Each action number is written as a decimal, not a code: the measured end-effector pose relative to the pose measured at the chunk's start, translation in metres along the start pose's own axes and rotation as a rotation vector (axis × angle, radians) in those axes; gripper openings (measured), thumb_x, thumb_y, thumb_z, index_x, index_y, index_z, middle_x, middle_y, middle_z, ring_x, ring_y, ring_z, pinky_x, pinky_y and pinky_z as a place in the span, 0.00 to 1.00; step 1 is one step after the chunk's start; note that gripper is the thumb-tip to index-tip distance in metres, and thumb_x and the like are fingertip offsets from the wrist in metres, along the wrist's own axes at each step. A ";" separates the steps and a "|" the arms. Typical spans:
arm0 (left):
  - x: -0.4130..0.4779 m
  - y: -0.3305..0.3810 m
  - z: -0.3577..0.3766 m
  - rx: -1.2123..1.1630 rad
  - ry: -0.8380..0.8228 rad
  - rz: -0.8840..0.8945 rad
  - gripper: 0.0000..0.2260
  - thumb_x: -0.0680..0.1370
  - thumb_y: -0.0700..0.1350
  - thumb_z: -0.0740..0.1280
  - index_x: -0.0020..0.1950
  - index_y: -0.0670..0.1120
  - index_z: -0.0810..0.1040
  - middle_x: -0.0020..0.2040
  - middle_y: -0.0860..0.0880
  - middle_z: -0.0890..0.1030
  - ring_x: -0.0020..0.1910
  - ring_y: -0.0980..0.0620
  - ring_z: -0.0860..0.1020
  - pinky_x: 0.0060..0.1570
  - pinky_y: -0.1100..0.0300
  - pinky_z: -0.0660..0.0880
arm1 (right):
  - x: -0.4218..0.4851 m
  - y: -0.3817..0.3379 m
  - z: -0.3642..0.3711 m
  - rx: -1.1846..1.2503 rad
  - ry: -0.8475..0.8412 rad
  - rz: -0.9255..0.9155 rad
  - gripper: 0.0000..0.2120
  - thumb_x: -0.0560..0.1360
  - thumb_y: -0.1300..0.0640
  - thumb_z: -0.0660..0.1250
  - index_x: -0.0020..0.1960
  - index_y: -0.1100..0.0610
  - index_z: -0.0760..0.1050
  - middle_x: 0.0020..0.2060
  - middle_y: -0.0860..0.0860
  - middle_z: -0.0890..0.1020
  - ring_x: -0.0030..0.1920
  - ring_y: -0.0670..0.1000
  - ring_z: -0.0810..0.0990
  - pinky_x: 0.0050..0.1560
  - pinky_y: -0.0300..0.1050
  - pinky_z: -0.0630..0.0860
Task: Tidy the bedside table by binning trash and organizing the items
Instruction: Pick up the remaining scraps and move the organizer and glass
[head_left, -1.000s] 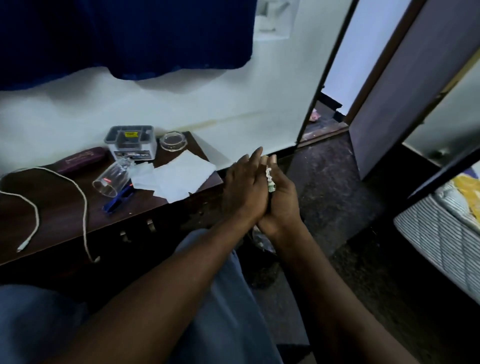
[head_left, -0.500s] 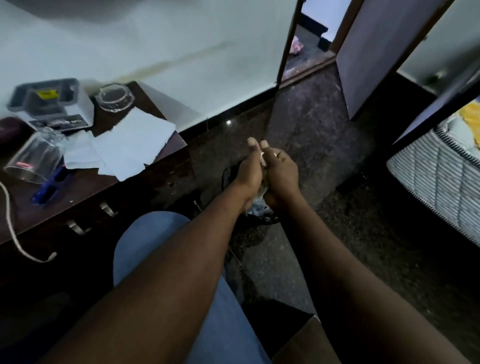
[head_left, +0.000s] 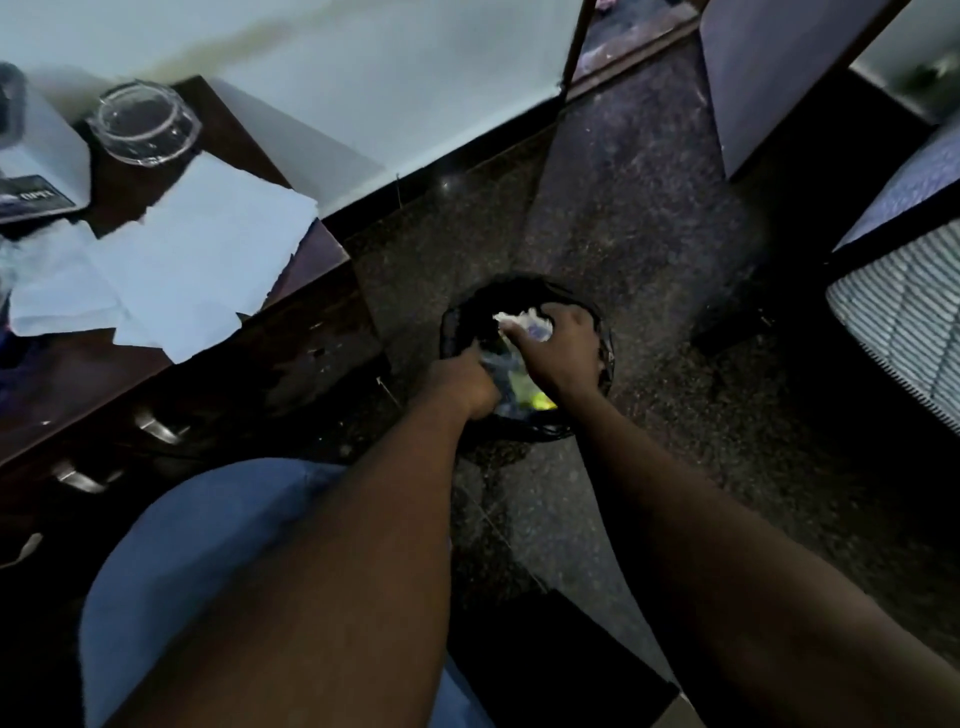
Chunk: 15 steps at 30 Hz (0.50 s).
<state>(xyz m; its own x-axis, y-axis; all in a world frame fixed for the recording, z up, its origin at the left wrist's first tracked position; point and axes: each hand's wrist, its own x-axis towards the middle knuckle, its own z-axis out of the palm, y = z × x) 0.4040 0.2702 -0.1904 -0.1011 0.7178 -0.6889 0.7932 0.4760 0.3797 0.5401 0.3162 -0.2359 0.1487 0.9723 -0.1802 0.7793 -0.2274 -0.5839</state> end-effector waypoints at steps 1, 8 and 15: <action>0.006 -0.001 0.006 0.033 -0.038 0.013 0.27 0.81 0.52 0.64 0.80 0.50 0.64 0.74 0.39 0.72 0.69 0.38 0.74 0.64 0.52 0.74 | 0.000 0.008 0.005 -0.036 -0.014 0.040 0.32 0.75 0.31 0.66 0.68 0.54 0.77 0.69 0.57 0.75 0.68 0.60 0.75 0.65 0.58 0.74; 0.023 0.008 0.013 0.140 -0.179 0.060 0.19 0.83 0.48 0.62 0.71 0.40 0.76 0.72 0.38 0.75 0.68 0.40 0.76 0.64 0.53 0.73 | -0.029 0.028 0.015 -0.138 0.019 0.043 0.19 0.76 0.46 0.70 0.60 0.58 0.80 0.57 0.61 0.80 0.58 0.65 0.79 0.54 0.54 0.76; 0.021 0.012 0.014 0.091 -0.215 0.080 0.18 0.85 0.47 0.61 0.71 0.40 0.75 0.71 0.37 0.75 0.67 0.39 0.76 0.66 0.51 0.73 | -0.055 0.049 0.027 -0.241 -0.132 0.208 0.24 0.75 0.44 0.68 0.65 0.56 0.72 0.52 0.61 0.83 0.52 0.64 0.83 0.42 0.49 0.70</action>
<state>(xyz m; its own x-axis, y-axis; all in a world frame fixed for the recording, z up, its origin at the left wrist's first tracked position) 0.4199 0.2842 -0.2092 0.0863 0.6223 -0.7780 0.8456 0.3672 0.3875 0.5539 0.2498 -0.2760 0.2514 0.8877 -0.3858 0.8644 -0.3852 -0.3231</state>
